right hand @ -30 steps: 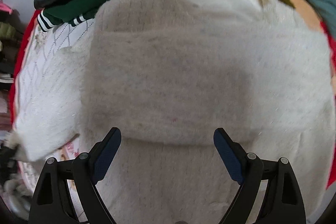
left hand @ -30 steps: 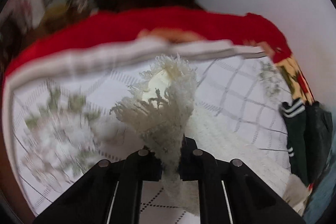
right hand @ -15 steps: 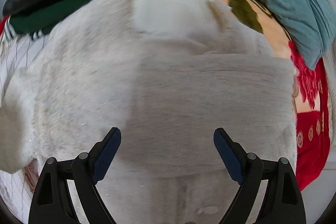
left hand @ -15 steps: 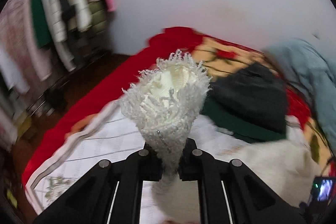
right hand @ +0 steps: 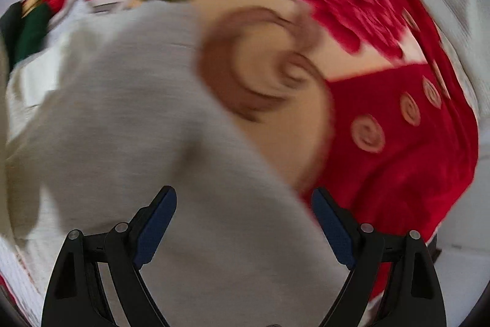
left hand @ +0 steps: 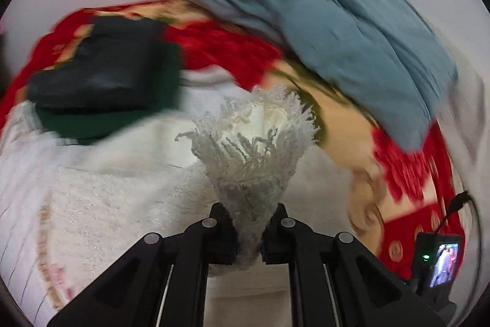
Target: Fold large clothes
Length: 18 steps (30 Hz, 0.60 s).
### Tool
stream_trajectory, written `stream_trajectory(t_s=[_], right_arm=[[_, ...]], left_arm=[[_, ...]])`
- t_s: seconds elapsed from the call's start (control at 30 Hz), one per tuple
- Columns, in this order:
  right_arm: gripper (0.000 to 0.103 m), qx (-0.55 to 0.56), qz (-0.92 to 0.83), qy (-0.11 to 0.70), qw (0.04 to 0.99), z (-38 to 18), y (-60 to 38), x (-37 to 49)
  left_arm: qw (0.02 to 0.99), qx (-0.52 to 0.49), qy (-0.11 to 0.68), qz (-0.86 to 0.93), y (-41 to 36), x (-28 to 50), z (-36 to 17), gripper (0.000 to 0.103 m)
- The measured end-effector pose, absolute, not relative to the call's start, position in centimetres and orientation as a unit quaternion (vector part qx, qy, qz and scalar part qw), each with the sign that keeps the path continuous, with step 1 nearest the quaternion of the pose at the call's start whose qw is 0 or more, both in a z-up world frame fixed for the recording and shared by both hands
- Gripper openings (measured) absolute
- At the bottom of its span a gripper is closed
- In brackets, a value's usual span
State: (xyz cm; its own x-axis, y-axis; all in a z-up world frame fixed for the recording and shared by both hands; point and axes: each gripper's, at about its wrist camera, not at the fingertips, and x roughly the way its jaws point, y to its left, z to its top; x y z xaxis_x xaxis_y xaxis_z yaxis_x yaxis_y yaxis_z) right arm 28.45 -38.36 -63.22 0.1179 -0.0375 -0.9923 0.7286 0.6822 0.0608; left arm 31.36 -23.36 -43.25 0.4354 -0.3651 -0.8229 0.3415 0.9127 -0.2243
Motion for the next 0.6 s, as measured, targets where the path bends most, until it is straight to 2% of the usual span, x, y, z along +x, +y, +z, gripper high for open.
stream_trajectory(t_s=[0.13,0.2,0.27,0.4,0.6], right_arm=[[0.091,0.310,-0.283,0.608,0.674,-64.8,-40.1,25.3],[0.091,0.330,-0.275,0.608,0.668,-65.2,-40.2,23.9],[0.091,0.354,-0.260,0.606,0.664,-65.3,-40.0,23.0],[0.091,0.400,-0.211,0.596,0.663,-64.7,-38.8,21.8],[0.091,0.420,-0.077,0.621,0.657,-63.7,-32.4,23.4]], left_arm=[[0.823,0.028,0.521,-0.222,-27.2,31.9,-46.8,0.015],[0.812,0.030,0.536,-0.228,-27.4,31.7,-48.0,0.032],[0.804,0.009,0.544,-0.240,-26.4,31.5,-48.0,0.093],[0.815,0.008,0.533,-0.227,-23.4,30.5,-47.1,0.096],[0.824,0.086,0.554,-0.083,-12.6,26.2,-47.4,0.096]])
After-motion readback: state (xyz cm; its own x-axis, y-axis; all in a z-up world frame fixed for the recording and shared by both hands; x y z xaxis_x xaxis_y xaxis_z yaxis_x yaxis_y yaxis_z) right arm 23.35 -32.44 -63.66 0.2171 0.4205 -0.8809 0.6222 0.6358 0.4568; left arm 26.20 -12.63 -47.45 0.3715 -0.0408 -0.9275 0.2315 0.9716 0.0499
